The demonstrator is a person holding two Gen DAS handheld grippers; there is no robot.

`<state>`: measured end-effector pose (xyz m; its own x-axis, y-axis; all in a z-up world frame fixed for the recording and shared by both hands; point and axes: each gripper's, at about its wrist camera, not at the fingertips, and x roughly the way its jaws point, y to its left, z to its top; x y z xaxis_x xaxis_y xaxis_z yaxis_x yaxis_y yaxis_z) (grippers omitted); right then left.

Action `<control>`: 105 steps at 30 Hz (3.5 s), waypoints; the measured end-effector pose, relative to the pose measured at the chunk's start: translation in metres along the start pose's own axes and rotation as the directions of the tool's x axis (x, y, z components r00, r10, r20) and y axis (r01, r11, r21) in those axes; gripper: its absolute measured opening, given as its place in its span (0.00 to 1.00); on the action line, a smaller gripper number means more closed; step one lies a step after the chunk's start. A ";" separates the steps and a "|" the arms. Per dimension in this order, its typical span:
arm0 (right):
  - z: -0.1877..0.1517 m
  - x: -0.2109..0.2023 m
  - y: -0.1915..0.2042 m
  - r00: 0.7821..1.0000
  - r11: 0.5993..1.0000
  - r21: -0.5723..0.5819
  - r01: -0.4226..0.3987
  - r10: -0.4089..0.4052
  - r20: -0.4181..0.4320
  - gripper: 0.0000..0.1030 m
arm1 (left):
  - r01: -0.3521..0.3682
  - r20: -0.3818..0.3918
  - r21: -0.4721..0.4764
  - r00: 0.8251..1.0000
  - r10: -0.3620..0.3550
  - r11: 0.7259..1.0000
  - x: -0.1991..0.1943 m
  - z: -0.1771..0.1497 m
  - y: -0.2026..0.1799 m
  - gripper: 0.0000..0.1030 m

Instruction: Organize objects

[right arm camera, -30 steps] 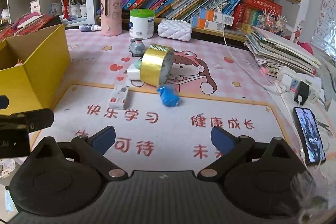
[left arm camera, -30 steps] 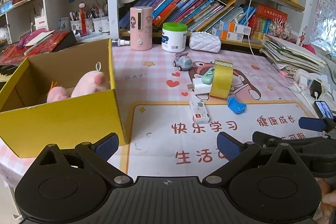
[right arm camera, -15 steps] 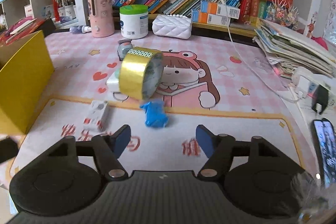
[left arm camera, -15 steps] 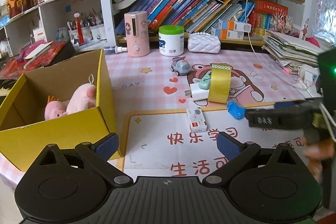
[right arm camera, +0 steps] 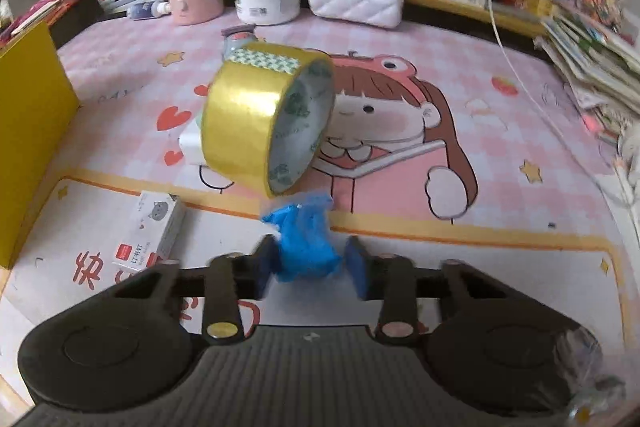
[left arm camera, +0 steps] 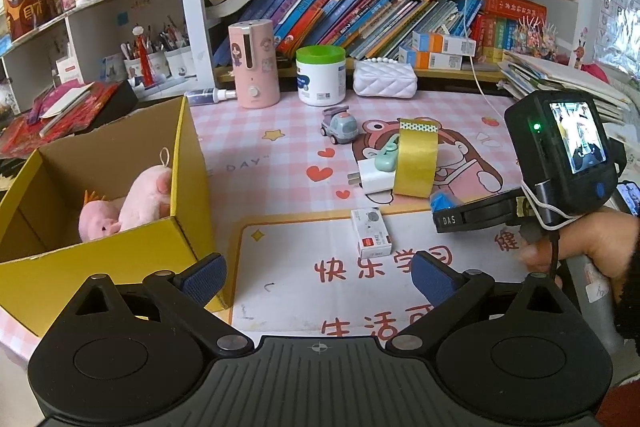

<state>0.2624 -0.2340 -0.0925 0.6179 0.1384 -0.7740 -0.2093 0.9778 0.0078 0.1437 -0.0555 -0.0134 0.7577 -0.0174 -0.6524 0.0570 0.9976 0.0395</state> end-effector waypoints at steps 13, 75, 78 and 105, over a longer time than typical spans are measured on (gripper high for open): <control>-0.009 -0.069 -0.037 0.996 0.988 0.153 -0.037 0.025 0.081 0.28 | 0.005 -0.071 -0.033 0.997 -0.007 0.999 0.048 0.009 -0.017 0.92; -0.122 -0.188 0.219 0.994 1.000 -0.005 -0.026 0.027 0.108 0.28 | 0.229 0.041 -0.093 0.973 -0.226 0.969 -0.095 -0.074 0.176 0.27; -0.126 -0.194 0.235 0.993 0.999 -0.012 -0.033 0.034 0.114 0.28 | 0.226 0.048 -0.095 0.974 -0.222 0.969 -0.102 -0.079 0.186 0.27; -0.115 -0.200 0.342 0.973 0.952 -0.250 -0.179 0.210 0.101 0.28 | 0.073 0.157 -0.273 0.987 -0.031 0.959 -0.156 -0.108 0.273 0.27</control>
<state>-0.0198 0.0542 -0.0078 0.6339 0.3555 -0.6868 -0.4990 0.8665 -0.0121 -0.0293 0.2272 0.0173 0.8484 -0.0583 -0.5261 -0.0673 0.9740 -0.2165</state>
